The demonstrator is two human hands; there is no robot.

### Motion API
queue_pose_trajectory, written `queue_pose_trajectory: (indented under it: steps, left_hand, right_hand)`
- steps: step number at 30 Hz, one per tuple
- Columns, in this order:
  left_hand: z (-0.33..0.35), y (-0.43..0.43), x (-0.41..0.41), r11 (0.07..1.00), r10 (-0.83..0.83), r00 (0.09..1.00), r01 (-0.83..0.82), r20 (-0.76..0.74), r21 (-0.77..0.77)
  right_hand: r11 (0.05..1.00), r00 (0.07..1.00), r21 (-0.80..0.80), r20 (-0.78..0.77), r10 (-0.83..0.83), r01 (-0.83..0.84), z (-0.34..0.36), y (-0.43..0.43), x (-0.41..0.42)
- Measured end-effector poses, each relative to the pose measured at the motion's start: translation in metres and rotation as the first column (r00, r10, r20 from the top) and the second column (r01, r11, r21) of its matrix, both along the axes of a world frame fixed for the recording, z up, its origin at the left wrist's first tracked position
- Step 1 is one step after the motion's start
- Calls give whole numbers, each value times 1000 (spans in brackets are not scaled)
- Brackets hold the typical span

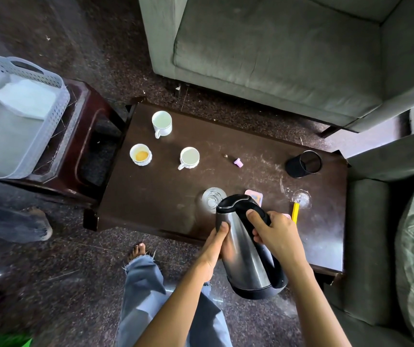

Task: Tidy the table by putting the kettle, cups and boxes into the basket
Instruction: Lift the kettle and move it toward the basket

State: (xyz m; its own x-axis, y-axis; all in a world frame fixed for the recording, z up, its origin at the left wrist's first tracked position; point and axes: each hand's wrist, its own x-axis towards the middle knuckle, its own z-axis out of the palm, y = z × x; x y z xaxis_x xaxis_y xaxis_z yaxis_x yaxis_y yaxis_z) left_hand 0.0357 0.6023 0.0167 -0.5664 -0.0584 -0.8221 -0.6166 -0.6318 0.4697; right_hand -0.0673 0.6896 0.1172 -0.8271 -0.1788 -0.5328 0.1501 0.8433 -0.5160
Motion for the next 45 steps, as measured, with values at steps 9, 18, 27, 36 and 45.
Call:
queue_pose_trajectory:
  steps: [9,18,27,36,45]
  left_hand:
    - [6,5,0,999,27,999,-28,25,35]
    - [11,10,1,996,68,997,-70,34,49]
    - [19,10,-1,994,37,999,-38,13,107]
    - [21,11,0,995,22,1000,-23,17,94]
    - [23,10,-1,996,29,996,-35,88,77]
  right_hand:
    - [997,998,46,-22,56,-55,10,-6,-3]
    - [987,990,108,-55,127,-120,25,-15,-5]
    - [978,983,152,-91,157,-143,30,-18,-6]
    - [980,987,154,-79,143,-129,34,-19,-6]
    - [974,984,181,-88,155,-137,33,-20,-7]
